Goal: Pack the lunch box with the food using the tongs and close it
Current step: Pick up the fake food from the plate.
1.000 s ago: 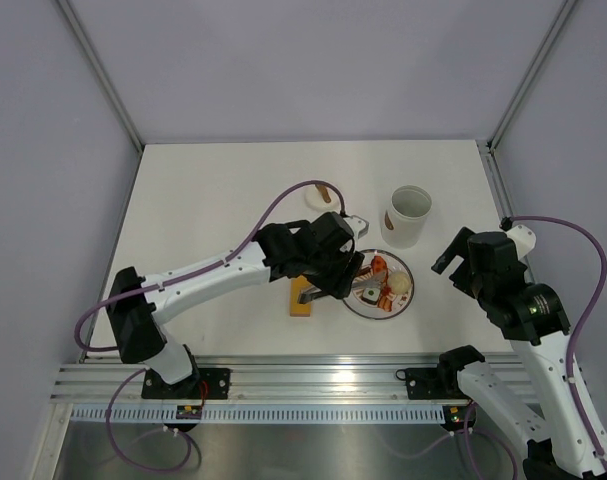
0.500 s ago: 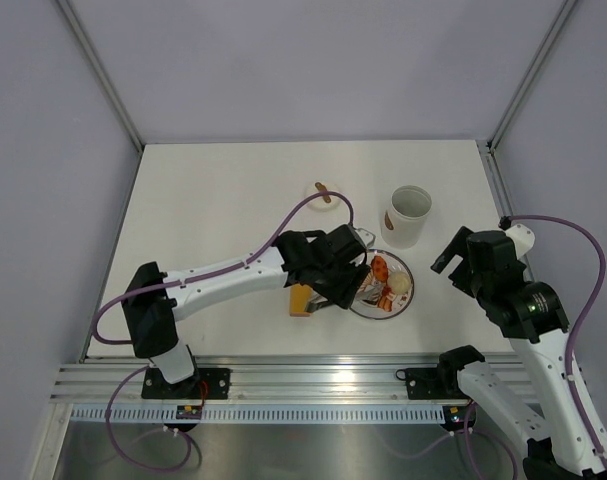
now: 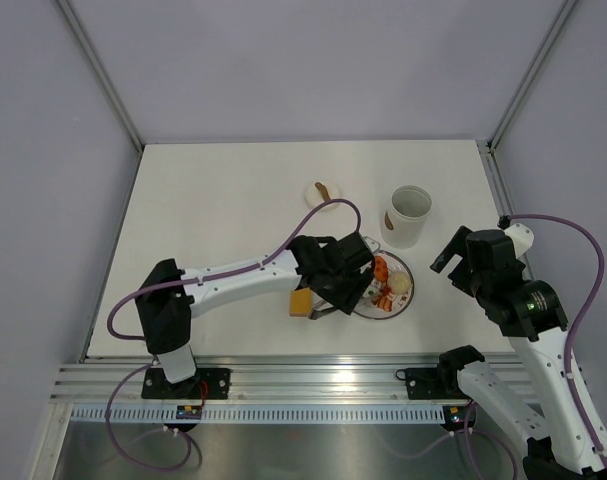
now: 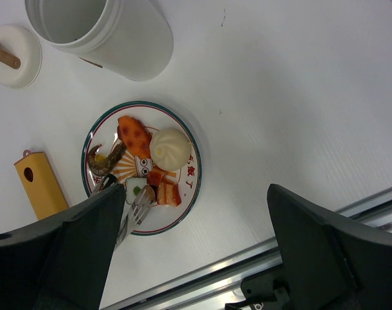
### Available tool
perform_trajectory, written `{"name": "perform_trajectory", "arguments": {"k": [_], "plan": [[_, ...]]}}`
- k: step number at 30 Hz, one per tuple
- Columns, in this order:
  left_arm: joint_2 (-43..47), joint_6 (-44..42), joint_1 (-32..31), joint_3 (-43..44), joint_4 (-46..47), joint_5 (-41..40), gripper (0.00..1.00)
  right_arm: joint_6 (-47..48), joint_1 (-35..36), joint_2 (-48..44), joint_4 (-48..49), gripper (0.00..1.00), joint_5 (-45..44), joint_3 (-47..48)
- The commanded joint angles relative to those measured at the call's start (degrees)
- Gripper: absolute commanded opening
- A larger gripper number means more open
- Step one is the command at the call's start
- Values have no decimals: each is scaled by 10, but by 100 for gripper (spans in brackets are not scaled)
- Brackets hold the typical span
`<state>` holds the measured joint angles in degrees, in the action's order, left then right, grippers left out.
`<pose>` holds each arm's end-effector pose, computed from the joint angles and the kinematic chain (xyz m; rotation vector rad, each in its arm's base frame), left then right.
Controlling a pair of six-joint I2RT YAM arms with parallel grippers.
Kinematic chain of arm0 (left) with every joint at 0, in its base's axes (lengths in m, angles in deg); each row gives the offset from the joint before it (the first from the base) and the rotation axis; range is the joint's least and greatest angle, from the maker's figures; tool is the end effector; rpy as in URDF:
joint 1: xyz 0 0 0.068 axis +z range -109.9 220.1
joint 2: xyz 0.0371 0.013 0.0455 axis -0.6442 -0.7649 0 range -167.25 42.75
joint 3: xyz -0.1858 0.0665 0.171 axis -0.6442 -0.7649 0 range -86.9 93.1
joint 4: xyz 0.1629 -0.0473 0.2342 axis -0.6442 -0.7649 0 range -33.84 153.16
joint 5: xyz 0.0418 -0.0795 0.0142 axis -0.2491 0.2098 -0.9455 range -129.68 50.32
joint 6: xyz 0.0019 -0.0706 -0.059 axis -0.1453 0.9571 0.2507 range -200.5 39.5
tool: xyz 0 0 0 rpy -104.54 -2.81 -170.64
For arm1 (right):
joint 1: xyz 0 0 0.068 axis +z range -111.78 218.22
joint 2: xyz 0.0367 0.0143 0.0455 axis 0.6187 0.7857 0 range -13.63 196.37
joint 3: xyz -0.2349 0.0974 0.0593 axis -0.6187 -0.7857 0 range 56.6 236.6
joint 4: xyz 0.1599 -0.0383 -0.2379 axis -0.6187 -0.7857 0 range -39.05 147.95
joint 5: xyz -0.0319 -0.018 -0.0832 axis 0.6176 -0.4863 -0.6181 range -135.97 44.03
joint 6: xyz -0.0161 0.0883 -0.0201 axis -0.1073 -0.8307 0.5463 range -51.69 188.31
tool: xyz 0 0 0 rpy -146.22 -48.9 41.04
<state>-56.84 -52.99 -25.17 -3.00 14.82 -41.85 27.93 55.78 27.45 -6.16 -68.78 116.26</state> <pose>0.1746 -0.3721 0.2047 0.8852 2.6255 -0.4263 0.1777 0.0228 0.3162 0.6358 2.1990 0.0493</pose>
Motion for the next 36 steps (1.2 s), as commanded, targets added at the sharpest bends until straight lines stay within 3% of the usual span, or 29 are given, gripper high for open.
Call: {"name": "perform_trajectory", "arguments": {"k": [1,12,22,36], "plan": [[-3,2,-4,35,5,-17,62,-6,1,2,19,100,5,5],[-9,-3,-11,48,-21,-40,60,-5,1,7,25,99,8,5],[-19,-3,-11,65,-57,-88,49,-3,1,9,29,99,12,5],[-38,-13,-10,72,-54,-86,57,-2,2,4,27,99,10,3]]}}
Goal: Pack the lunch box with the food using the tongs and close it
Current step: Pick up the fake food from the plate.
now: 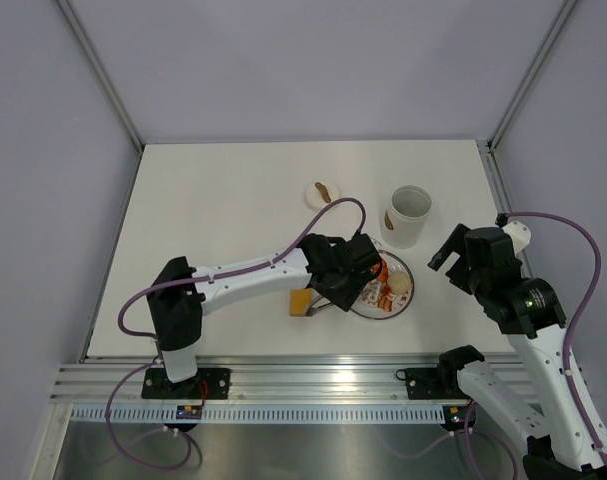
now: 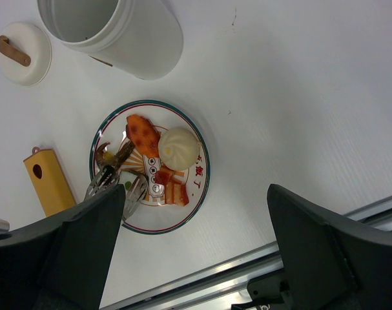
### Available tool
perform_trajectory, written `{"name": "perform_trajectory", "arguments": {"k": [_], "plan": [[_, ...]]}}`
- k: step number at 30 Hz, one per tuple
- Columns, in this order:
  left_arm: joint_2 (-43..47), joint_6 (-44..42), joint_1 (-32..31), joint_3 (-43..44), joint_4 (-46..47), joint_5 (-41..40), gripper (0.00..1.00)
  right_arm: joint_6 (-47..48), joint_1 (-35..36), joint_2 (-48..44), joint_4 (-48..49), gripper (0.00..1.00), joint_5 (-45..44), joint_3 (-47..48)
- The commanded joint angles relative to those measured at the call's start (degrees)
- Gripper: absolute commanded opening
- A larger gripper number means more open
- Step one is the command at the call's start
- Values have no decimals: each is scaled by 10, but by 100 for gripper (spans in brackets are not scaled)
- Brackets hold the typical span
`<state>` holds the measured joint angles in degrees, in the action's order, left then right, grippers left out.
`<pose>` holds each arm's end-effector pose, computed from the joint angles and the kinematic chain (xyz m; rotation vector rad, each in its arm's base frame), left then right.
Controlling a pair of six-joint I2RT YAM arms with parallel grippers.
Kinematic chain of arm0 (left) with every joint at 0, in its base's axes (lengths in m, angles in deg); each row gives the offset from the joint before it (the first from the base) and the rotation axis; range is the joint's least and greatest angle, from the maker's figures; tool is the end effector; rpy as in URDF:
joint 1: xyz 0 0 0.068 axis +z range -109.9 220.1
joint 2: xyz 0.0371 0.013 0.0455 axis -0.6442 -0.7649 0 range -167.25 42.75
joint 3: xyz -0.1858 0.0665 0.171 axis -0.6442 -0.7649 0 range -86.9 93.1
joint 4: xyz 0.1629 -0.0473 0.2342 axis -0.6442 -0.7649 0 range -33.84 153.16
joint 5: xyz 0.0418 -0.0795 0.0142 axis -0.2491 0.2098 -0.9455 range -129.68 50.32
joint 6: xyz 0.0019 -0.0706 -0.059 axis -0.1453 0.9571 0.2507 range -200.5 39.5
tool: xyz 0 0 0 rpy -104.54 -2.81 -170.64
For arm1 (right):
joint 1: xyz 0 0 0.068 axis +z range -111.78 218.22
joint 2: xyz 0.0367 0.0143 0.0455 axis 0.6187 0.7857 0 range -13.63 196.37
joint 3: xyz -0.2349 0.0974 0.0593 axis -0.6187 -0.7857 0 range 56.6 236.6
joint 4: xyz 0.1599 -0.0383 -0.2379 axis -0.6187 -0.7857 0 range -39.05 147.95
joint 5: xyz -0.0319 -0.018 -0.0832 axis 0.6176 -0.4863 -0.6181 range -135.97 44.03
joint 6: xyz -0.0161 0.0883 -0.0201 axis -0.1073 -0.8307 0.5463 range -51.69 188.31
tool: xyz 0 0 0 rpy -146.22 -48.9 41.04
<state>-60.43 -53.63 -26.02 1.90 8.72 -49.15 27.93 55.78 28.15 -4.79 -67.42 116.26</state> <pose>0.1800 -0.3735 0.2037 0.8870 2.6147 -0.2169 0.1824 0.0262 0.3162 0.6274 2.2006 0.0815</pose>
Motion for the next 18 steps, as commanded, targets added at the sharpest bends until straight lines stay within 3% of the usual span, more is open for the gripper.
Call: {"name": "perform_trajectory", "arguments": {"k": [1,3,6,7,11,18], "plan": [[-2,-8,-2,23,7,-13,58,-3,1,-4,13,99,-3,3],[-3,-9,-2,23,6,-12,58,-2,1,-4,14,99,-3,2],[1,-9,-2,24,5,-10,49,-2,2,-3,15,100,-3,1],[3,-9,-3,25,2,-9,41,-2,1,-3,16,99,-3,1],[17,-12,-3,42,-16,-8,23,-2,2,-3,16,100,-3,1],[48,-33,-3,115,-52,-7,12,-1,1,-4,15,99,-4,1]]}}
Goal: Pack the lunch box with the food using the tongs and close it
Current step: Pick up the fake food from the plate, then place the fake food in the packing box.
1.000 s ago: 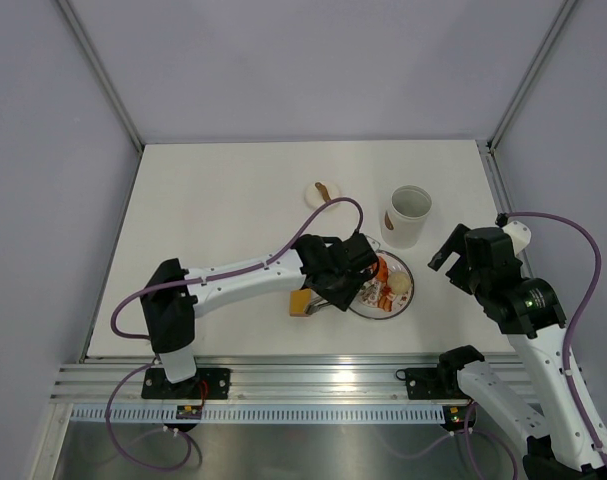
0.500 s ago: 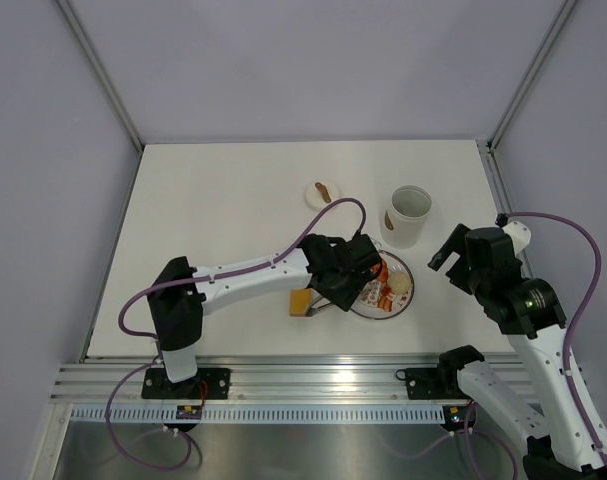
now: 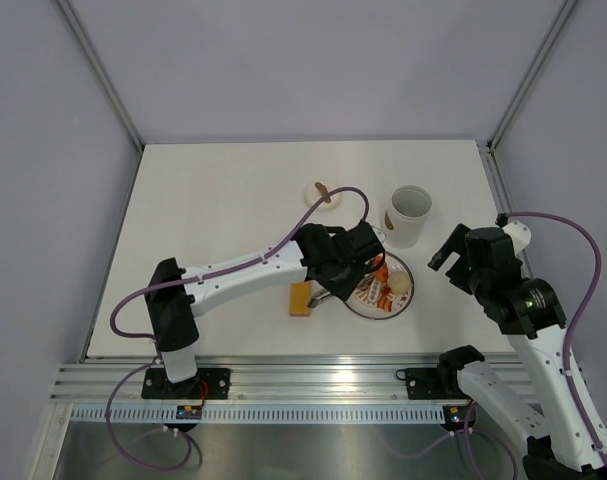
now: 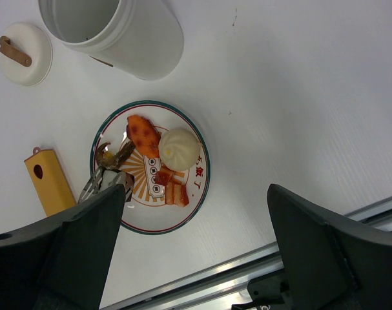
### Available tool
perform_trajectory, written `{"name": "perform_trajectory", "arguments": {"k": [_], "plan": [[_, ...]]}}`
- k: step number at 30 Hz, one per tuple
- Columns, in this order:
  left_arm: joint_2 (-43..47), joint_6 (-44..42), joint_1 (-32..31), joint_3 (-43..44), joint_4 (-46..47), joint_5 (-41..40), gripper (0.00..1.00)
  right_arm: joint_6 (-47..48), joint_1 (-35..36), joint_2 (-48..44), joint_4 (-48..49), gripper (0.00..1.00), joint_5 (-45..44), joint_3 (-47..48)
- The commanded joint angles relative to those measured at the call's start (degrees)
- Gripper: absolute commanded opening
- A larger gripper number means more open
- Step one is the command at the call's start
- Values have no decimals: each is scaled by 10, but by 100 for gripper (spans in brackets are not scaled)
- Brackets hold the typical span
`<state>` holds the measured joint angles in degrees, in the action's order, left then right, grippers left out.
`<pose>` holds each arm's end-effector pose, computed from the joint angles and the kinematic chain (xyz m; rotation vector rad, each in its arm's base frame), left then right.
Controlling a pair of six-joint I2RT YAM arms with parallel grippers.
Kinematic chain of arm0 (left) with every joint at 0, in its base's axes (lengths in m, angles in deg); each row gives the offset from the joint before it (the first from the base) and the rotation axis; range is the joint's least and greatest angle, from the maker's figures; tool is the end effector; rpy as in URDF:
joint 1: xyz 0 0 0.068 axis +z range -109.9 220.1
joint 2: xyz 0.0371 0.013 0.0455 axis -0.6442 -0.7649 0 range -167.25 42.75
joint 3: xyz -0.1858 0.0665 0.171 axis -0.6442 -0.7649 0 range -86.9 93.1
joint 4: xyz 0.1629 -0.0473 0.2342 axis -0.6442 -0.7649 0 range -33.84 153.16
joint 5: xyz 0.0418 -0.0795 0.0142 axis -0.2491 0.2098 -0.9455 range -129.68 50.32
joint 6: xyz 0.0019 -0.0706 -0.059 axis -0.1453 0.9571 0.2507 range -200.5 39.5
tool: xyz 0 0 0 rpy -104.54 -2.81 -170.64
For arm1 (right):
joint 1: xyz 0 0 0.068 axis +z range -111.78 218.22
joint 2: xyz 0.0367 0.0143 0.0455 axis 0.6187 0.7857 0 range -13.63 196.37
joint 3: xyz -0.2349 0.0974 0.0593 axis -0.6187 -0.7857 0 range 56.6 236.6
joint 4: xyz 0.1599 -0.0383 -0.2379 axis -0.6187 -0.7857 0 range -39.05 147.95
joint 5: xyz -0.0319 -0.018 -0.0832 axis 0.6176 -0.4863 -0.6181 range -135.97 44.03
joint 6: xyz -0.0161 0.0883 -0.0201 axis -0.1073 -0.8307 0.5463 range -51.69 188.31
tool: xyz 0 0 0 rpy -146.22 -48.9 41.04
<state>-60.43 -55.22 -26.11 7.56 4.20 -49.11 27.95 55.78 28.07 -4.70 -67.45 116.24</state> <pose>0.1804 -0.3761 0.2326 0.9178 2.5868 -0.2297 0.1823 0.0261 0.3165 0.6272 2.1981 0.0824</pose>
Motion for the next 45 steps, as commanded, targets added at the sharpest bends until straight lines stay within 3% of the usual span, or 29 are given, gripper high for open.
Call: {"name": "perform_trajectory", "arguments": {"k": [1,18,33,45], "plan": [[50,-20,-1,68,-11,-6,12,-2,1,-4,14,100,-4,1],[-46,-85,86,319,63,72,14,-5,1,-18,-14,100,-22,22],[-156,-88,121,361,154,80,18,-9,1,-31,-41,99,-37,37],[-173,-77,123,362,155,86,48,-8,1,-32,-46,99,-33,38]]}}
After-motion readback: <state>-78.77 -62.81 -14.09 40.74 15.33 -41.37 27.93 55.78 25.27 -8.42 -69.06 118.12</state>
